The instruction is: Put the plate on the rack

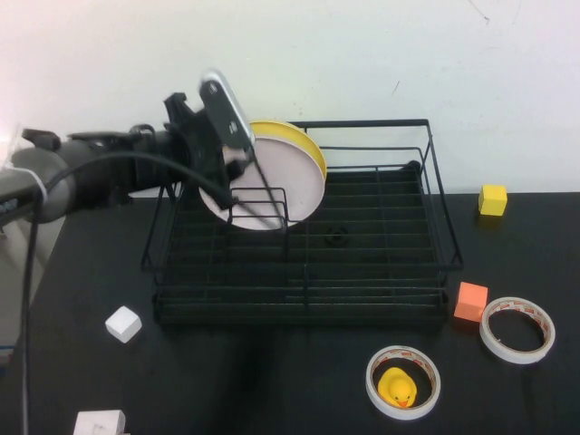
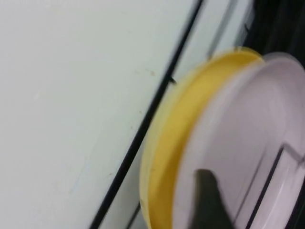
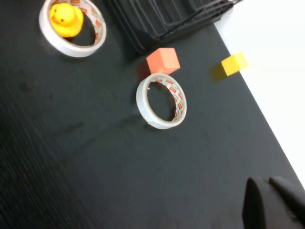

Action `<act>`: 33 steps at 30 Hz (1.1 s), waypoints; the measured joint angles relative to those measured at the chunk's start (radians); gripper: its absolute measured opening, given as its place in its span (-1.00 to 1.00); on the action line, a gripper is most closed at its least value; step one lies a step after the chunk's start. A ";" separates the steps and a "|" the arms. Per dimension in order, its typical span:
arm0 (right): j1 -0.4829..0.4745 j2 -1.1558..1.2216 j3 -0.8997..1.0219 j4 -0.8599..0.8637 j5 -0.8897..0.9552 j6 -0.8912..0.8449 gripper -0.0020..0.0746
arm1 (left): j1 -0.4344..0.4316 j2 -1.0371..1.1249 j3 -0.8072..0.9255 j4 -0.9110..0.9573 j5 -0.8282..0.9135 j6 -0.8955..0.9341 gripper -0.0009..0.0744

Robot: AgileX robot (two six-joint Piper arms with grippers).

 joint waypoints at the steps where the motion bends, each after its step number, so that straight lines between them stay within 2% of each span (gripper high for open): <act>1: 0.000 0.000 0.000 -0.002 0.000 0.007 -0.95 | 0.000 -0.012 0.000 0.000 0.000 -0.054 -0.04; 6: 0.000 0.000 0.000 -0.015 0.000 0.048 -0.95 | -0.001 -0.149 0.000 0.000 -0.100 -0.520 -0.73; 9: 0.000 -0.007 0.000 -0.026 -0.013 0.082 -0.95 | -0.001 -0.254 0.000 -0.008 -0.235 -0.745 -0.90; 13: 0.000 -0.032 0.000 -0.031 -0.024 0.106 -0.95 | 0.001 -0.395 0.053 -0.023 -0.351 -0.848 -0.96; 17: 0.000 -0.044 0.000 -0.031 -0.026 0.109 -0.95 | 0.001 -0.541 0.201 -0.026 -0.301 -0.866 -0.97; 21: 0.000 -0.044 0.000 -0.031 -0.026 0.113 -0.95 | 0.001 -0.693 0.372 -0.024 -0.108 -0.854 -0.98; 27: 0.000 -0.044 0.000 -0.031 -0.032 0.118 -0.95 | -0.001 -0.829 0.489 0.005 0.296 -0.575 -0.98; 30: 0.000 -0.044 0.000 -0.031 -0.046 0.136 -0.95 | -0.020 -0.862 0.492 0.011 0.324 -0.527 -0.98; 33: 0.000 -0.046 0.000 -0.009 -0.086 0.143 -0.95 | -0.056 -0.879 0.496 0.011 0.228 -0.508 -0.98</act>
